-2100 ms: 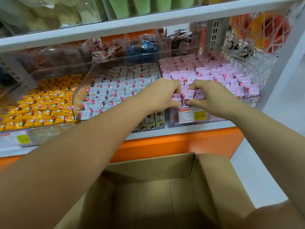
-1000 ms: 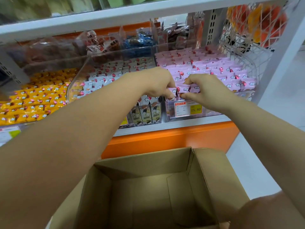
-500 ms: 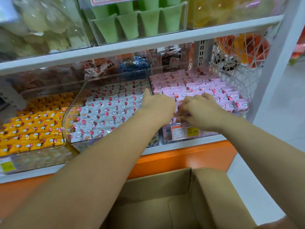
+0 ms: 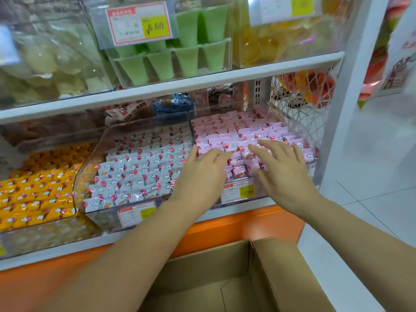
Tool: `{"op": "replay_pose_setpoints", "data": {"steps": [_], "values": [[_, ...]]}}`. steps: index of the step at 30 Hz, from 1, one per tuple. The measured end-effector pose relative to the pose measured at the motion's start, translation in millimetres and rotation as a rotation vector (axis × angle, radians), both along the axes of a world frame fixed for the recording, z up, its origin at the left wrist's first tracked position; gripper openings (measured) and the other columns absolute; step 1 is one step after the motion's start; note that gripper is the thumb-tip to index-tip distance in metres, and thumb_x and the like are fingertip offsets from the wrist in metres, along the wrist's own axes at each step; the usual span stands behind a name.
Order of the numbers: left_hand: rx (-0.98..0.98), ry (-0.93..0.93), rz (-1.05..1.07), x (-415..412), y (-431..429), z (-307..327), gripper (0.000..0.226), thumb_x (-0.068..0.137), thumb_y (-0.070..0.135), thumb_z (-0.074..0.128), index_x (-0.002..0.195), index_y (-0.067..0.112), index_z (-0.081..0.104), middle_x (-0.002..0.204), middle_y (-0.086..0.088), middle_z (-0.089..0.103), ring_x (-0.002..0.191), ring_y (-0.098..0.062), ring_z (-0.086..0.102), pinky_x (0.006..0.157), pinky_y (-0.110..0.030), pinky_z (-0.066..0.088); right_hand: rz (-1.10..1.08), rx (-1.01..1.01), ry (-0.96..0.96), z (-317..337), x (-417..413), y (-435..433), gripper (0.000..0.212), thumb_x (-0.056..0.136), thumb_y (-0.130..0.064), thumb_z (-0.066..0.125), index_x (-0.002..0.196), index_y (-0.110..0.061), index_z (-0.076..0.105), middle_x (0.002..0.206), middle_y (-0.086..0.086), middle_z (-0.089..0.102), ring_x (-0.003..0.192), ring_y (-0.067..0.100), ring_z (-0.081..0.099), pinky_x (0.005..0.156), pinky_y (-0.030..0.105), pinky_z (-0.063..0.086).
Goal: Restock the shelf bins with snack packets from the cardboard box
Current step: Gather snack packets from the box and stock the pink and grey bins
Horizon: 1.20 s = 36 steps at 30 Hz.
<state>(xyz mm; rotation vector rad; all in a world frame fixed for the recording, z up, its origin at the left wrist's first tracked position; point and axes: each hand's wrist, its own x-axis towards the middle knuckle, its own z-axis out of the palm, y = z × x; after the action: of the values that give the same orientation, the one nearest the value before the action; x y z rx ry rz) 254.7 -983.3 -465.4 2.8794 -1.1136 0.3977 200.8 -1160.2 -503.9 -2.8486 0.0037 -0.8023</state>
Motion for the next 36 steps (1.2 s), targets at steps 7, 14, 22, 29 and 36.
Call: {"op": "replay_pose_setpoints", "data": {"steps": [7, 14, 22, 29, 36], "values": [[0.181, 0.056, -0.058, -8, -23, -38, 0.069, 0.102, 0.042, 0.028, 0.150, 0.016, -0.015, 0.159, -0.003, -0.016, 0.147, -0.022, -0.008, 0.120, -0.039, -0.002, -0.011, -0.133, 0.319, -22, -4, -38, 0.071, 0.093, -0.064, 0.005, 0.142, -0.026, 0.040, 0.148, 0.008, 0.040, 0.135, 0.042, 0.035, 0.107, 0.062, 0.021], [0.169, 0.097, -0.028, -10, -28, -39, 0.071, 0.098, 0.054, 0.029, 0.152, 0.021, -0.002, 0.161, 0.000, -0.004, 0.148, -0.021, -0.006, 0.120, -0.041, 0.002, -0.010, -0.170, 0.382, -13, 10, -49, 0.098, 0.063, -0.079, -0.028, 0.148, -0.045, 0.008, 0.159, -0.008, -0.003, 0.147, 0.024, -0.002, 0.114, 0.058, 0.001], [0.104, 0.055, -0.066, -5, -35, -15, 0.068, 0.097, 0.057, 0.028, 0.152, 0.030, -0.002, 0.159, 0.008, -0.012, 0.147, -0.016, -0.009, 0.117, -0.044, -0.007, 0.017, -0.087, 0.338, -8, -5, -46, 0.085, 0.074, -0.074, -0.019, 0.149, -0.041, 0.005, 0.159, -0.012, -0.002, 0.147, 0.018, -0.005, 0.116, 0.053, -0.007], [0.126, 0.112, -0.073, 13, -59, -29, 0.075, 0.094, 0.062, 0.027, 0.152, 0.024, -0.003, 0.160, 0.006, -0.008, 0.147, -0.017, -0.011, 0.117, -0.040, -0.010, 0.002, -0.080, 0.363, 2, 18, -49, 0.086, 0.072, -0.061, -0.014, 0.150, -0.036, 0.013, 0.158, -0.017, 0.009, 0.146, 0.014, 0.006, 0.114, 0.052, -0.001], [0.104, 0.155, -0.109, 9, -50, -27, 0.066, 0.096, 0.058, 0.029, 0.152, 0.028, 0.009, 0.158, 0.007, 0.016, 0.146, -0.015, 0.008, 0.120, -0.037, -0.002, 0.051, -0.117, 0.301, -1, 13, -47, 0.068, 0.087, -0.055, 0.003, 0.135, -0.035, 0.047, 0.140, -0.014, 0.045, 0.130, 0.020, 0.037, 0.104, 0.057, 0.023]]}}
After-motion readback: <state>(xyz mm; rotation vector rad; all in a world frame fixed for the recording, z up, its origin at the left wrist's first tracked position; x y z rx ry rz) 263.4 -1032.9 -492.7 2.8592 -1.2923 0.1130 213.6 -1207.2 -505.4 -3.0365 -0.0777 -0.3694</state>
